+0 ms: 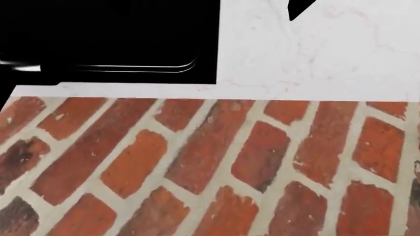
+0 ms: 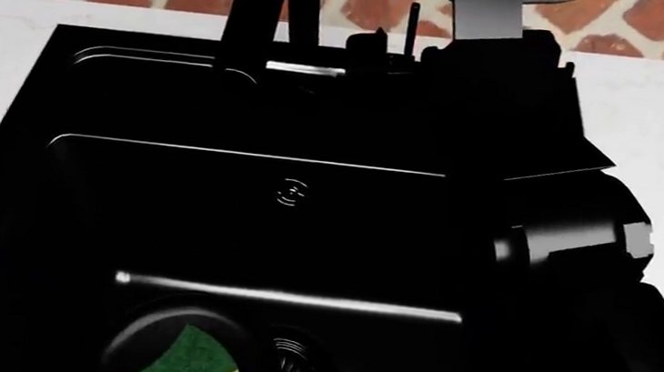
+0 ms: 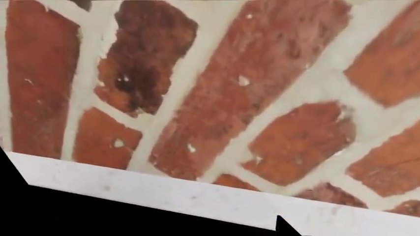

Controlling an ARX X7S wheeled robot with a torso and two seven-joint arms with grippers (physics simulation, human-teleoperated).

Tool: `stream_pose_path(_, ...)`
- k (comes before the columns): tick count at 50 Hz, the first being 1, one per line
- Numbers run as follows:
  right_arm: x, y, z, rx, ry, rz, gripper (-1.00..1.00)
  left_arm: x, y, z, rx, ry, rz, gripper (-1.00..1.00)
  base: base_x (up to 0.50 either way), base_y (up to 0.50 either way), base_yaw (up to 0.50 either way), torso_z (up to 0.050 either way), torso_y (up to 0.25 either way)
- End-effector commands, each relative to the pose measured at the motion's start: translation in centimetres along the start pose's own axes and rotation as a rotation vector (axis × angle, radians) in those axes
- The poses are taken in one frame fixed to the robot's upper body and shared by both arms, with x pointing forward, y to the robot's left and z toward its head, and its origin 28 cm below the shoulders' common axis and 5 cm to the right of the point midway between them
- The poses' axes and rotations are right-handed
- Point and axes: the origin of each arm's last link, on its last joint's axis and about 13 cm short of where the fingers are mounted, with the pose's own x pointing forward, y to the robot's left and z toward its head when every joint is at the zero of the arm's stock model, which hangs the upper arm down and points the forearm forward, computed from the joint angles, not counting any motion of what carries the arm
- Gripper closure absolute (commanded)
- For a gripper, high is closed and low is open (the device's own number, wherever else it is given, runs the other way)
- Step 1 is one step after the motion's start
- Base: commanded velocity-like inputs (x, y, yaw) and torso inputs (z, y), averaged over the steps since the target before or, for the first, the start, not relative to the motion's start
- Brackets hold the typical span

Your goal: Pick the pan and sponge and place them into the sink. Then turn on the water.

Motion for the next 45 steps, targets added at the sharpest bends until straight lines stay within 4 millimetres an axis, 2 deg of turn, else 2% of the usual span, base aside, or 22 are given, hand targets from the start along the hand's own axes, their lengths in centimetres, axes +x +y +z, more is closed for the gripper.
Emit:
stream_pose_path(1,0.1,-0.2,0.7,0.005,-0.011,-0.012,-1.00,-0.1,0.1,0.0,-0.001,0.001,-0.003,-1.00,0.00,0.00,0.00,0.004,-0.080)
stream_pose_path(12,-0.1,-0.2,1.0,0.009,-0.021,-0.022,-1.00,-0.3,0.4,0.1,-0.002,-0.003,0.000,-1.00,0.00,0.00,0.00,0.004,-0.080)
stream_pose_path(26,-0.6,-1.2,1.5,0.044,-0.037,-0.072,-1.00,-0.4,0.5,0.1,-0.013,0.002,-0.007,-1.00,0.00,0.00,0.00,0.000,0.000)
stream_pose_path(45,-1.2,-2.4,0.6,0.089,-0.011,-0.119,-1.00,-0.3,0.3,-0.1,-0.003,0.011,-0.005,-1.00,0.00,0.00,0.00,0.000,0.000)
